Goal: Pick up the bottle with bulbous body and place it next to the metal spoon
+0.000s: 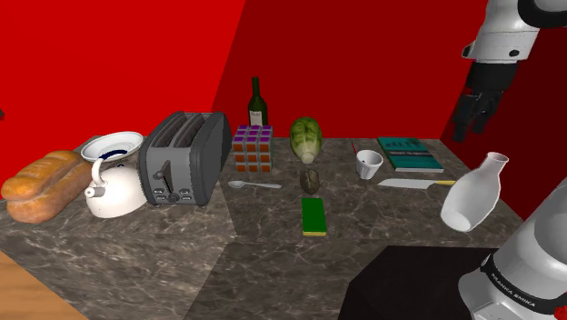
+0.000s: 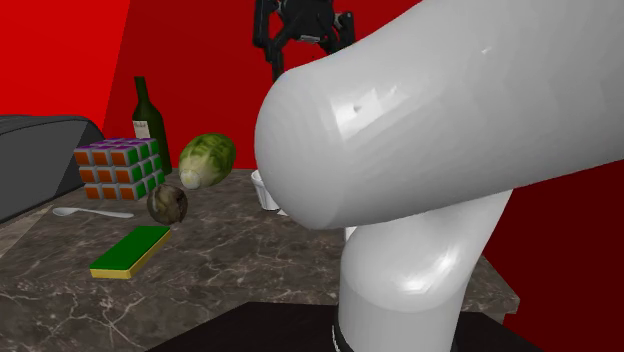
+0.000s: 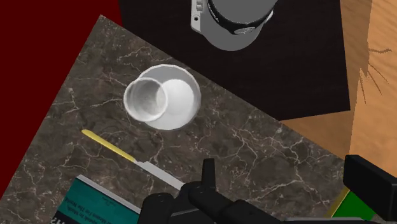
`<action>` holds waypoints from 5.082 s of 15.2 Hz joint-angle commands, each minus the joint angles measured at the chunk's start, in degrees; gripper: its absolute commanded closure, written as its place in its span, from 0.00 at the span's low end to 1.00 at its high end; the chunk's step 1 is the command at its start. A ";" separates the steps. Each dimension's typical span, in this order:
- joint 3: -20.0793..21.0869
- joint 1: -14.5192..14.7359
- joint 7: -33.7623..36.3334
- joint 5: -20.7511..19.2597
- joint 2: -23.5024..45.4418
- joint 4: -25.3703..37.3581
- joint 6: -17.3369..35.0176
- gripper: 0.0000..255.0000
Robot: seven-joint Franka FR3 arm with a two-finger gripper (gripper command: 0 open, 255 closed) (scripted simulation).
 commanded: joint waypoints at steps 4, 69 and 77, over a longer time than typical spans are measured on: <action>-4.74 -4.28 -4.28 -7.48 -5.79 -6.30 2.66 0.00; -5.67 -6.88 -10.45 -10.58 -2.64 13.26 -11.22 1.00; -4.86 -6.41 -11.01 -9.76 0.72 21.29 -15.90 1.00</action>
